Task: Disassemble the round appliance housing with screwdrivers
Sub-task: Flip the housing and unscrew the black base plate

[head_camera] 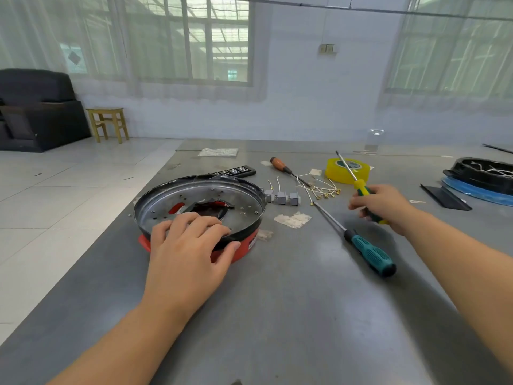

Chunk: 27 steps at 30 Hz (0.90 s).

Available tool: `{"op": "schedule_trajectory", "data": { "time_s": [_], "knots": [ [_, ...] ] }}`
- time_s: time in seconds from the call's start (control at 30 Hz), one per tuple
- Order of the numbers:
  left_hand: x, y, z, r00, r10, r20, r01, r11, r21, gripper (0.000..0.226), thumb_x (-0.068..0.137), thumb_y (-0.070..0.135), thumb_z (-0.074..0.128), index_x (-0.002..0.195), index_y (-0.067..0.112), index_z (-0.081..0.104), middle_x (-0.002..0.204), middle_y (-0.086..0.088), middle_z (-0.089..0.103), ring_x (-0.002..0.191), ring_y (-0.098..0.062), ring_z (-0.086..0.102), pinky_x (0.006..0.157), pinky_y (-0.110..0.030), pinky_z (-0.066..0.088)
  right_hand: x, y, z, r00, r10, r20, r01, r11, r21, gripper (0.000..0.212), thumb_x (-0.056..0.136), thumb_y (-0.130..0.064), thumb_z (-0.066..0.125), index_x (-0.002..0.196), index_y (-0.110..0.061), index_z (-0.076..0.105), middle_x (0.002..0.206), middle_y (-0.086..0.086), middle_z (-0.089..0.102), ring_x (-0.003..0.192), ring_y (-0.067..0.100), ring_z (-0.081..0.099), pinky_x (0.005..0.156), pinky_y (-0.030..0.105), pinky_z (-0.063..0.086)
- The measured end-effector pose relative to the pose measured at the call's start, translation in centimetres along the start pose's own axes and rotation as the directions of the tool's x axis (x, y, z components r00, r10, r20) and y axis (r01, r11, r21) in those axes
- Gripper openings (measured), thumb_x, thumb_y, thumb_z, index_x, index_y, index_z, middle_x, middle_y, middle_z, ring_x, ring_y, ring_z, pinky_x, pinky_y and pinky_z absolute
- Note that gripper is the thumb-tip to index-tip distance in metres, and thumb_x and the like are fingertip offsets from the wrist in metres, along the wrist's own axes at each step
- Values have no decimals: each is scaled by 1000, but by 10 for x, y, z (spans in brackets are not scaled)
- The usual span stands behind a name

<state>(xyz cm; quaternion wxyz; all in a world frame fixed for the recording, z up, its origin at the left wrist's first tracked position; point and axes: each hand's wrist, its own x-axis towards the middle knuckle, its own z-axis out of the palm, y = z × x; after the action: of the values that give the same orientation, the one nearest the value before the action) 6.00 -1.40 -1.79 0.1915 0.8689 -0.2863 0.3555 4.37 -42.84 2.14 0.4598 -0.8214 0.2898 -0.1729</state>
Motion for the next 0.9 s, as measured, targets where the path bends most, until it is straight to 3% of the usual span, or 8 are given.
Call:
{"op": "schedule_trajectory", "data": {
  "time_s": [0.1, 0.23, 0.4, 0.7, 0.9],
  "knots": [
    [0, -1, 5, 1000, 10, -28, -10, 1000, 3, 33, 91, 52, 57, 96, 29, 80, 107, 13, 76, 112, -24, 64, 94, -44, 35, 23, 12, 11, 998, -26, -52, 19, 992, -123, 10, 88, -18, 80, 97, -19, 74, 82, 5, 67, 66, 17, 58, 58, 27, 44],
    [-1, -2, 8, 1000, 5, -28, -5, 1000, 1, 31, 91, 51, 59, 95, 28, 80, 108, 14, 76, 115, -26, 64, 97, -45, 35, 49, 14, 24, 997, -44, -56, 37, 991, -131, 9, 86, -26, 82, 91, -24, 75, 83, 7, 68, 69, 19, 58, 60, 29, 45],
    [-1, 0, 9, 999, 6, -46, -6, 1000, 4, 22, 89, 47, 67, 93, 29, 79, 108, 15, 75, 115, -26, 64, 97, -44, 35, 66, 18, 28, 994, -42, -102, 21, 980, -197, 16, 85, -35, 82, 96, -25, 75, 89, 6, 71, 87, 24, 64, 81, 44, 55],
    [-2, 0, 9, 999, 9, -47, -9, 1000, -3, 26, 91, 50, 61, 94, 30, 78, 108, 16, 74, 114, -26, 64, 96, -44, 35, 66, 14, 25, 996, -37, -78, 9, 940, -342, 17, 88, -35, 80, 95, -21, 75, 85, 7, 66, 77, 17, 56, 59, 31, 43],
    [-2, -6, 12, 997, 63, -50, -62, 998, 16, 28, 86, 49, 65, 101, 28, 76, 111, 14, 74, 116, -26, 61, 94, -44, 37, 59, 15, 14, 999, 9, -50, -16, 990, -141, 9, 88, -31, 81, 93, -27, 75, 89, 4, 65, 78, 17, 55, 62, 31, 41]
  ]
}}
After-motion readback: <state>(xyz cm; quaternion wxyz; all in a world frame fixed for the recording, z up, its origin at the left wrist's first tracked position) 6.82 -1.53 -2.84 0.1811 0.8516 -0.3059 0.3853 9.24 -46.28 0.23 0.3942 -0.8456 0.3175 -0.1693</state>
